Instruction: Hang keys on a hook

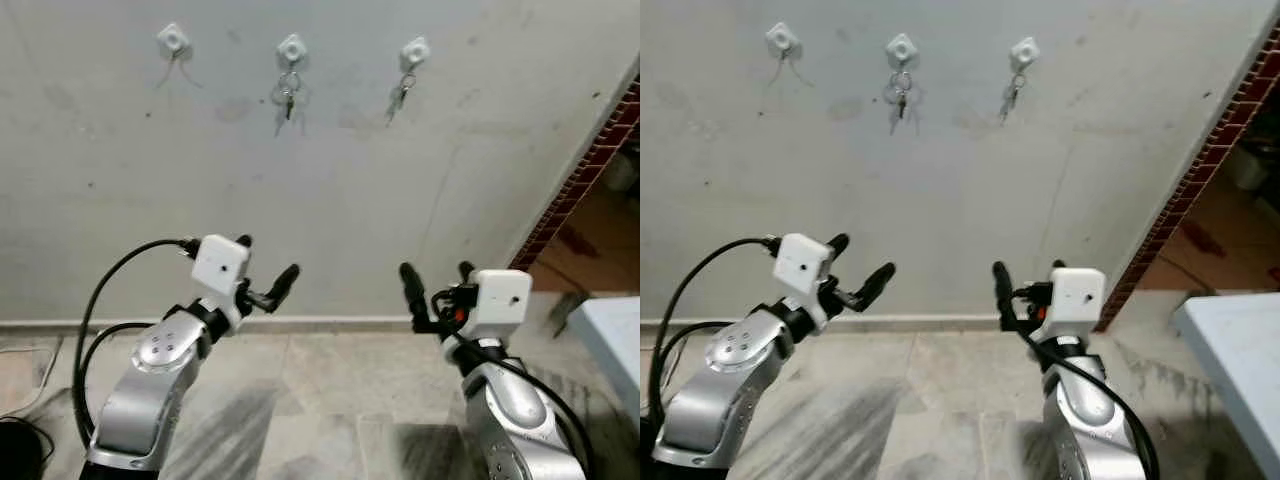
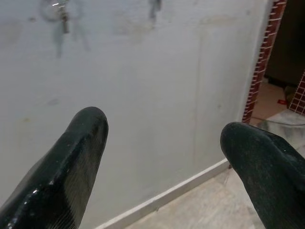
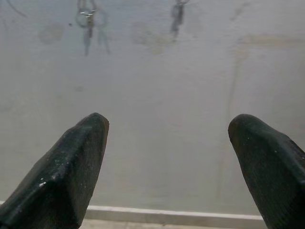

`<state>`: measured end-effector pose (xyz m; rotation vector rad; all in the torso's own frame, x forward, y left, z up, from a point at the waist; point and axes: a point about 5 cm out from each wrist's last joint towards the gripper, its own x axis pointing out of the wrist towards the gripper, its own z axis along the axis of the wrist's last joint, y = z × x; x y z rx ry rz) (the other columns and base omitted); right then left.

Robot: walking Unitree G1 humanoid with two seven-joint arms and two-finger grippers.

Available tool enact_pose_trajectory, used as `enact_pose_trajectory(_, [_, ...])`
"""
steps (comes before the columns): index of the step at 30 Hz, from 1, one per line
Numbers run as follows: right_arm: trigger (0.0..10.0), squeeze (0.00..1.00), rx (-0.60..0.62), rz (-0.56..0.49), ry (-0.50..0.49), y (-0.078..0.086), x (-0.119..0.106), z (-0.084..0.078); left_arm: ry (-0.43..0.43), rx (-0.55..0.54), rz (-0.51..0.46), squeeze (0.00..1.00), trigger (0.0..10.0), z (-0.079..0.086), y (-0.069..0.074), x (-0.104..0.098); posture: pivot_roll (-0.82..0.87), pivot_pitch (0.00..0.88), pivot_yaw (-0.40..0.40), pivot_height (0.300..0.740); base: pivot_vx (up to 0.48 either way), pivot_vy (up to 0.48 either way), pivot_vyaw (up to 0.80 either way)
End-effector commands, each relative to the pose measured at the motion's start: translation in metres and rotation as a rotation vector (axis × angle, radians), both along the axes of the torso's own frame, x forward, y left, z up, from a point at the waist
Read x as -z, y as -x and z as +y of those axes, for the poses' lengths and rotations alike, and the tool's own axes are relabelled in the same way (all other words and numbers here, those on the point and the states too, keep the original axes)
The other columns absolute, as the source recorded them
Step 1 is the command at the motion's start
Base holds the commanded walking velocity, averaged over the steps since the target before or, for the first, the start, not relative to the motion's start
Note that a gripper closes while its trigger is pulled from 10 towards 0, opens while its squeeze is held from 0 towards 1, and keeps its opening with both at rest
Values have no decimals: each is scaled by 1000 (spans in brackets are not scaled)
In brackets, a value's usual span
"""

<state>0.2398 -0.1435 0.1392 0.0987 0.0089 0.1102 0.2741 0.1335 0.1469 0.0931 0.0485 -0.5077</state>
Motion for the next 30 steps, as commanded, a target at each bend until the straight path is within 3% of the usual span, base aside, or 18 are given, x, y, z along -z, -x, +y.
enact_pose_trajectory(1, [10000,0,28,12,14,1,2,-8,6,30,3,0,10000,-7,1,0,124,0,-30,740,0,-424,0])
enact_pose_trajectory(11, [10000,0,30,14,11,2,3,-6,3,35,5,0,10000,-8,1,0,121,0,-26,740,0,-401,0])
enact_pose_trajectory(20, [10000,0,31,14,18,2,2,-7,4,38,16,0,10000,-10,3,3,119,0,-32,740,0,0,0])
enact_pose_trajectory(27, [10000,0,98,-6,133,-4,-4,-21,8,42,37,0,10000,-11,4,7,117,0,-33,740,0,0,0])
enact_pose_trajectory(30, [10000,0,192,32,236,-5,-4,-40,15,162,124,0,10000,-18,13,16,114,0,-33,740,0,0,0])
